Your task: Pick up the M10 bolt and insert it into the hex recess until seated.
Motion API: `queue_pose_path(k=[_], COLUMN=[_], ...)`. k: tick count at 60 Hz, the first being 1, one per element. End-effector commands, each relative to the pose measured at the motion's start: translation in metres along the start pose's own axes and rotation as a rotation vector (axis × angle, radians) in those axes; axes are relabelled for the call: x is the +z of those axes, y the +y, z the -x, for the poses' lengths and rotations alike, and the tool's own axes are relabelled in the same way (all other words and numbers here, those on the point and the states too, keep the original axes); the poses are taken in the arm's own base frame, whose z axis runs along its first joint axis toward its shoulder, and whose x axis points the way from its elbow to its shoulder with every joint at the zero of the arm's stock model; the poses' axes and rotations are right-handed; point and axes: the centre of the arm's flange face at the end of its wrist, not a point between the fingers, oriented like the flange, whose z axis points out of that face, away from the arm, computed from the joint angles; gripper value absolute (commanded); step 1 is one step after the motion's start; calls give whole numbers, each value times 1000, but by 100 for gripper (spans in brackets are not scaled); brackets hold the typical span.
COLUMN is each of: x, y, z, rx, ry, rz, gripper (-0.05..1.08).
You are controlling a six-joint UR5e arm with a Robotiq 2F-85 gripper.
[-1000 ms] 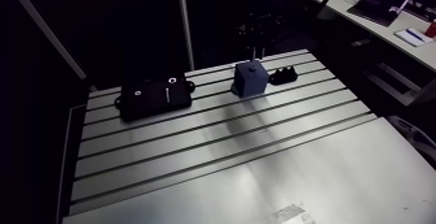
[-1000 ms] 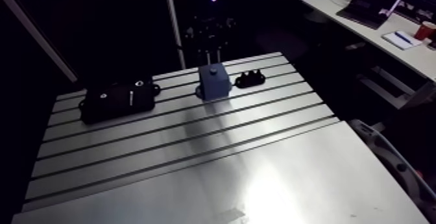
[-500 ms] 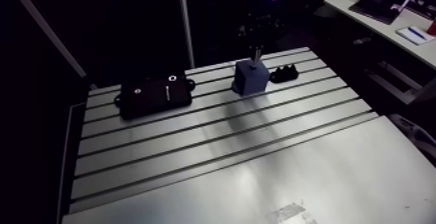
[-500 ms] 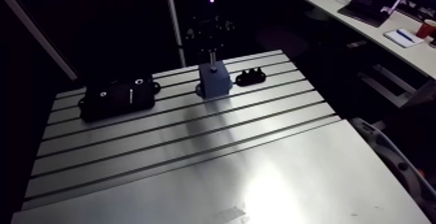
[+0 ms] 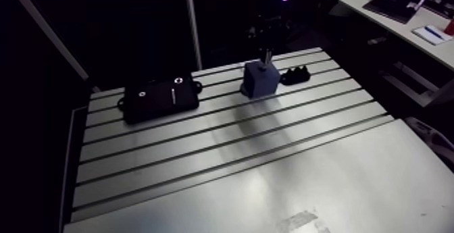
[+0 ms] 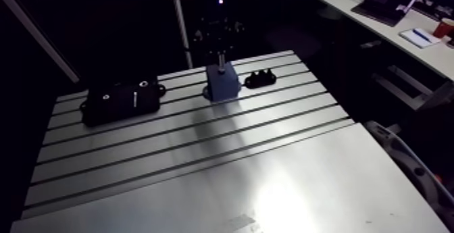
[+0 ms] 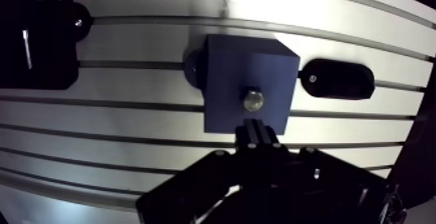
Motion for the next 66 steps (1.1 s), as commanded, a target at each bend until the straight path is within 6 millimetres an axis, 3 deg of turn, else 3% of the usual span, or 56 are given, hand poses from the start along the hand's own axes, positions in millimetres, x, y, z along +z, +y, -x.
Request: queue_pose_path(k=[1,20,66], x=[7,19,24], y=[1,2,3], z=[-2,-4,-7], rx=[-5,-8,-10], ry=[-5,-16,-8], rz=[-4,-8,-4], gripper=[100,102,102])
